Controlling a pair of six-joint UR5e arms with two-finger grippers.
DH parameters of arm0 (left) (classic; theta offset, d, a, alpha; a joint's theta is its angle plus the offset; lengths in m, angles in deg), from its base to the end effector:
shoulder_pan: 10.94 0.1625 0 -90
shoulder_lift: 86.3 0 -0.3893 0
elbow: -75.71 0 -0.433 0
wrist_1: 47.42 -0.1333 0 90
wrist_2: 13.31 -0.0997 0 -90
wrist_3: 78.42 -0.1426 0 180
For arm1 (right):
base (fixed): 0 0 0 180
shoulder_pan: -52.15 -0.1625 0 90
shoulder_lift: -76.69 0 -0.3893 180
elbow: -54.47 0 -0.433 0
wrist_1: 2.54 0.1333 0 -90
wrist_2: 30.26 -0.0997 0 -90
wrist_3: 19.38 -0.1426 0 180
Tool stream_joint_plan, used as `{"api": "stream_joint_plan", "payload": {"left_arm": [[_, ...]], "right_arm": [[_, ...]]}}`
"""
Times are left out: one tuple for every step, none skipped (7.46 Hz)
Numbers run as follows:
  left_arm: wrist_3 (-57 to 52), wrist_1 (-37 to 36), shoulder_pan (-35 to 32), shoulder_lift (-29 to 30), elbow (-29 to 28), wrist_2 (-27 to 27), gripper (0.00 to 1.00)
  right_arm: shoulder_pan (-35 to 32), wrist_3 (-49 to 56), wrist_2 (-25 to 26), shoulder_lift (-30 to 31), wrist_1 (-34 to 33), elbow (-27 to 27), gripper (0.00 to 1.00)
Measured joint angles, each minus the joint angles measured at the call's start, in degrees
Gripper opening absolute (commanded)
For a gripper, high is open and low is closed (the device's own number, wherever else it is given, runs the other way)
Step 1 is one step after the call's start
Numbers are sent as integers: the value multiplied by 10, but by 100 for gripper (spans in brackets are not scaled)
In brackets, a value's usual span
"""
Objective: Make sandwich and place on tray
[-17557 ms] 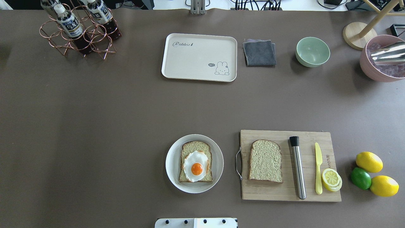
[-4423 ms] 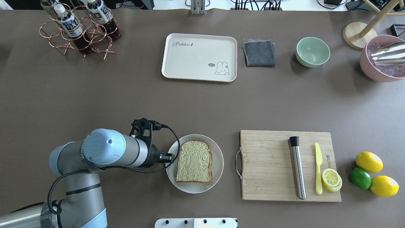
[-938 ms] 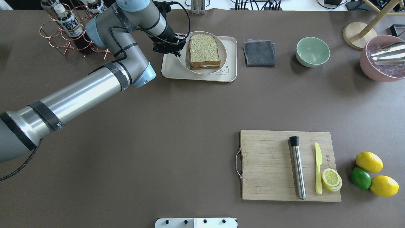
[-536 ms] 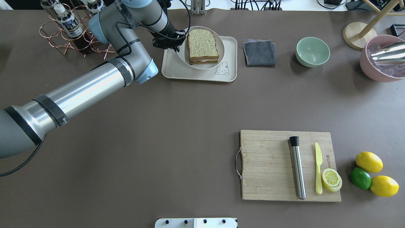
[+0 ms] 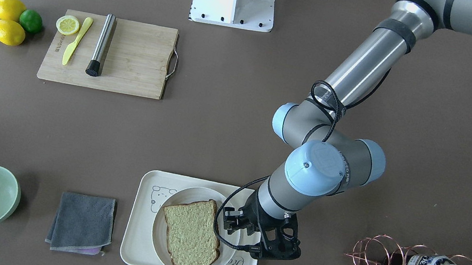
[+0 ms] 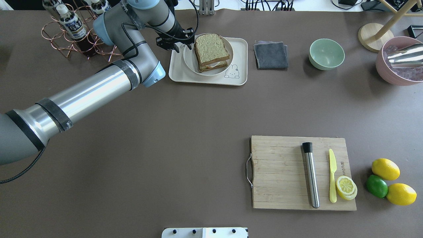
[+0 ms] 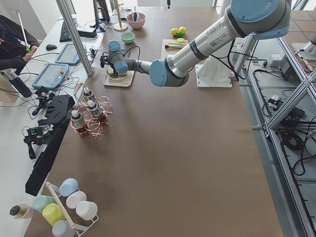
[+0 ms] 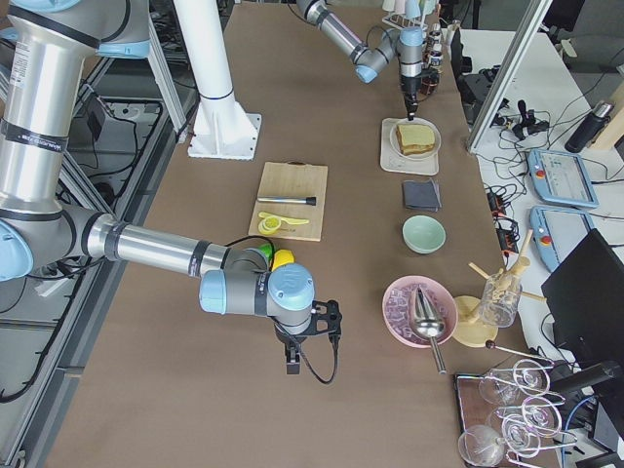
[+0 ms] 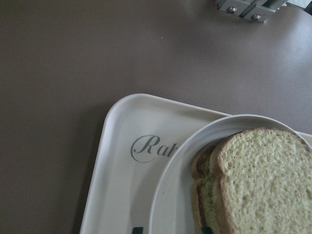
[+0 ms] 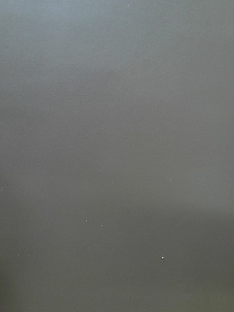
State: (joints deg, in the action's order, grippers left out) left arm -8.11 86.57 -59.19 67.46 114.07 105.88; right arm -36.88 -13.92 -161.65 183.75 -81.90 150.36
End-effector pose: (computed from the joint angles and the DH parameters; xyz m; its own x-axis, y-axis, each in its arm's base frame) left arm 0.5727 -0.7374 0.2304 0.4782 -0.0940 -0.8732 0.2343 0.9719 0.0236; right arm 0.0321 -0.4099 0.7265 0.7452 -0.1017 0.6590 0.0882 0.9947 0.0537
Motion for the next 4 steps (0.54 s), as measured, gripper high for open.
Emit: {"api": "stream_joint_plan", "payload": {"left_arm": [[0, 2, 0, 0, 0, -2, 99], [0, 4, -2, 0, 3, -2, 99], [0, 4, -7, -6, 19, 1, 99], [-1, 1, -10, -40, 70, 4, 99]], "right_arm": [[0, 0, 0, 0, 0, 0, 100], [0, 0, 0, 0, 0, 0, 100], [0, 0, 0, 0, 0, 0, 100], [0, 0, 0, 0, 0, 0, 100]]}}
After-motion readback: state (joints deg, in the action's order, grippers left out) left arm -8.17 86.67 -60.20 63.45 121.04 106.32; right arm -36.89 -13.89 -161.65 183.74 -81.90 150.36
